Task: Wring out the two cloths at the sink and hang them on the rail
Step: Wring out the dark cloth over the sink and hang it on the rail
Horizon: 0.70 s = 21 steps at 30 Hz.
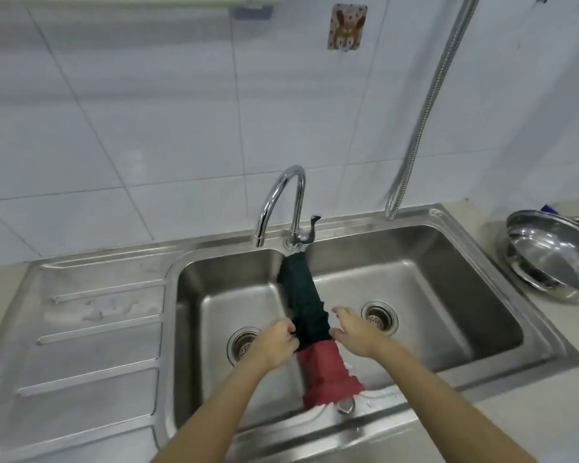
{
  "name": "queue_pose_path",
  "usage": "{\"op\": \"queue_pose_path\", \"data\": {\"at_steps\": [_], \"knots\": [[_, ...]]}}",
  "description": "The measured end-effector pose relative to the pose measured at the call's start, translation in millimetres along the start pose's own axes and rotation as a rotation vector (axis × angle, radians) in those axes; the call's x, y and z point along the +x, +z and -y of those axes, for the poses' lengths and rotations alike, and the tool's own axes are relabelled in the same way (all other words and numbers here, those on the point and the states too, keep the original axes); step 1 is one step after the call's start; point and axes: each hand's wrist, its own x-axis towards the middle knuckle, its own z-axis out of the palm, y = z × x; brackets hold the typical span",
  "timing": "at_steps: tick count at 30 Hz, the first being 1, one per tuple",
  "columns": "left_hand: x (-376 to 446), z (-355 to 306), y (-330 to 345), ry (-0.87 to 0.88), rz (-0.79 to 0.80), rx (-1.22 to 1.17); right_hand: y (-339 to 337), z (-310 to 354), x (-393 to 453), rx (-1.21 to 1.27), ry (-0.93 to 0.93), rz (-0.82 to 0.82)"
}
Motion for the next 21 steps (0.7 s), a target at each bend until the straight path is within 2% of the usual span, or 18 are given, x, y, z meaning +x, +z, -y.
{"op": "queue_pose_path", "data": {"at_steps": [3, 7, 11, 15, 19, 21], "knots": [[24.4, 5.8, 20.6, -0.054, -0.045, -0.152, 4.2, 7.5, 22.4, 0.015, -0.04, -0.022], [50.1, 1.3, 47.5, -0.116, -0.04, -0.317, 16.9, 2.7, 44.3, 0.018, -0.083, -0.144], [67.4, 11.0, 53.3, -0.153, -0.166, -0.311, 24.5, -11.1, 60.9, 0.032, -0.12, -0.183], [64.9, 8.8, 32.8, 0.028, -0.268, -0.152, 26.9, -16.1, 64.6, 0.057, -0.152, -0.222], [47.3, -17.7, -6.4, 0.406, -0.376, -0.069, 35.7, -9.4, 53.6, 0.102, -0.309, -0.337], [29.0, -36.2, -22.4, 0.535, -0.381, -0.075, 44.6, 0.8, 50.4, 0.276, -0.325, -0.41]]}}
